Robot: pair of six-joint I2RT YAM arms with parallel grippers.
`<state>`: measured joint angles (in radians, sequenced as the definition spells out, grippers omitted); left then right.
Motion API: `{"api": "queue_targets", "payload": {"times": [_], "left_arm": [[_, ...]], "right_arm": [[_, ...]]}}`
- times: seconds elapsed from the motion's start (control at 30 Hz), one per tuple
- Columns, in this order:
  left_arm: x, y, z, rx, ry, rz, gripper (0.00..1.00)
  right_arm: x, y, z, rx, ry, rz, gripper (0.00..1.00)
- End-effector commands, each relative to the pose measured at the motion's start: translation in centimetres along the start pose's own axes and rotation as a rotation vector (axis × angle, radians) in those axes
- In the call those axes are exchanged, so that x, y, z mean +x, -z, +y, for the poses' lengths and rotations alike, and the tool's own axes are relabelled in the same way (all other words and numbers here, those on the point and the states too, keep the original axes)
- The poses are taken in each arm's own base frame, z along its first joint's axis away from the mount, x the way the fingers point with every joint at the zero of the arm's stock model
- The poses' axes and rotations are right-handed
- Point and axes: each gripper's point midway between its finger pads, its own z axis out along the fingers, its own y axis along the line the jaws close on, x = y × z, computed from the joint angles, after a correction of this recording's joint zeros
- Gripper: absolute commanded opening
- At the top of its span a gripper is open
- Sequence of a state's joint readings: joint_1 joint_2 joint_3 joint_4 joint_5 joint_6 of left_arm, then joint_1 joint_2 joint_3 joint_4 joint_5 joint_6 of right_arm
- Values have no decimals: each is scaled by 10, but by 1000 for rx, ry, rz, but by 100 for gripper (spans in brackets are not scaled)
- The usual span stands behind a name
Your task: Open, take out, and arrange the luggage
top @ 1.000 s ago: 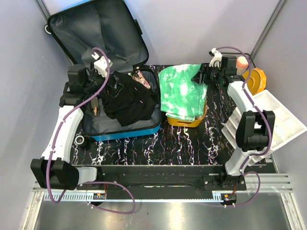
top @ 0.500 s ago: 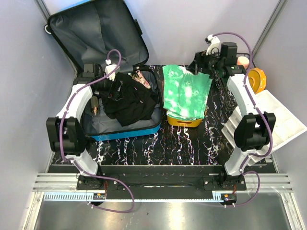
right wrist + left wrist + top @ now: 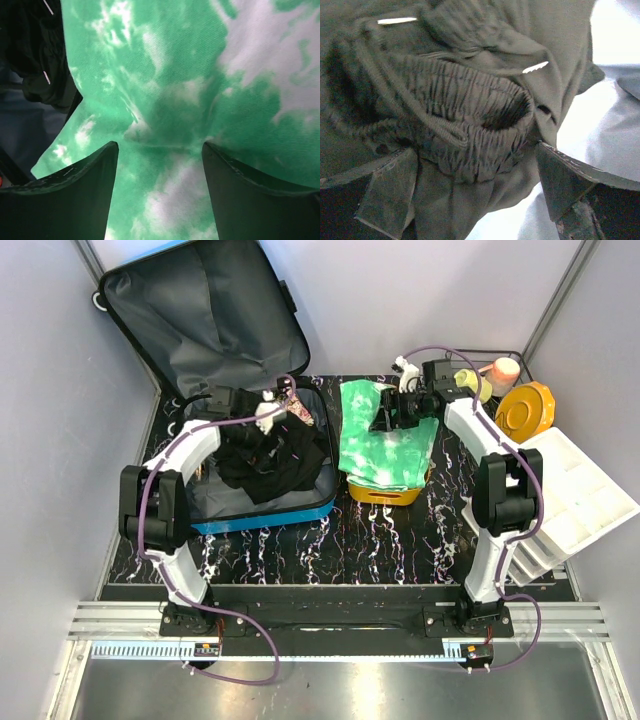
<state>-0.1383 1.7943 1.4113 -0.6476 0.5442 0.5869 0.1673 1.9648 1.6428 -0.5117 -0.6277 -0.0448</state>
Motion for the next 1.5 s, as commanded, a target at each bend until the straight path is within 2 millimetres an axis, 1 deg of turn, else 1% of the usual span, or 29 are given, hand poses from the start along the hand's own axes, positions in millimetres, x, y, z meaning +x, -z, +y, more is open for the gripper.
{"api": "queue_targets", "payload": {"times": [0.0,0.03,0.07,0.13,0.23,0.27,0.33,0.37,0.43,0.47,0.5,0.53,0.57,0.6,0.63,0.67,0.73,0.77,0.83,0.87,0.9,0.93,1.0,1.03,1.13,1.2,1.23,1.4,1.47], "left_arm": [[-8,-10,-14,-10,-88,-21,99],[-3,-17,-20,-5,-77,-7,99],[-2,-22,-13,-44,-81,0,99],[5,-32,-16,-55,-73,24,99],[10,-34,-18,-65,-69,33,99],[10,-32,-27,-27,-77,31,79],[12,-23,-31,-4,-82,26,50],[8,-11,-39,19,-84,2,28],[12,6,-36,29,-70,-17,12],[15,18,-42,50,-60,-13,5],[19,26,-42,53,-58,-7,1],[24,36,-36,42,-58,-4,0],[25,48,-39,40,-53,-10,0],[30,57,-32,23,-30,-17,0],[30,65,-30,17,-28,-30,0],[26,75,-32,15,-21,-54,0],[26,88,-26,-4,0,-82,0],[21,94,-28,-6,-8,-110,0],[22,99,-26,-20,2,-122,0],[22,100,-26,-22,7,-124,0],[26,101,-23,-30,16,-120,0],[29,101,-22,-32,19,-117,0],[36,101,-17,-43,41,-109,0],[37,101,-16,-47,43,-112,0],[37,102,-11,-57,57,-125,0],[35,103,-9,-66,65,-138,0],[32,103,-7,-72,55,-151,0],[26,99,-6,-65,64,-190,0],[23,98,-2,-77,61,-208,0]], "right_arm": [[-8,17,2,38,14,32,78],[-17,23,9,29,21,11,79],[-27,28,14,22,31,-12,82],[-39,38,26,4,40,-45,84],[-55,50,51,-25,91,-90,89],[-60,52,60,-36,111,-106,89],[-68,54,81,-59,156,-128,91],[-74,54,89,-70,178,-143,91],[-78,46,108,-98,225,-150,93],[-82,44,116,-109,245,-159,93],[-86,39,121,-120,263,-172,93],[-83,24,130,-139,266,-155,94],[-89,19,136,-151,275,-167,94],[-94,12,143,-166,283,-180,94],[-95,-3,155,-195,282,-172,94],[-97,-11,162,-209,287,-175,94],[-102,-32,173,-239,284,-177,95],[-100,-43,184,-259,297,-170,95],[-102,-65,186,-266,301,-171,95],[-99,-75,191,-276,305,-163,95],[-100,-84,189,-261,299,-163,95],[-101,-98,185,-252,287,-162,95],[-100,-112,183,-243,274,-153,96],[-100,-124,180,-237,282,-154,96],[-88,-145,174,-229,279,-127,95],[-80,-155,179,-233,296,-112,93],[-72,-163,178,-229,295,-94,92],[-50,-190,171,-202,298,-56,91],[-49,-193,174,-210,302,-54,83]]}}
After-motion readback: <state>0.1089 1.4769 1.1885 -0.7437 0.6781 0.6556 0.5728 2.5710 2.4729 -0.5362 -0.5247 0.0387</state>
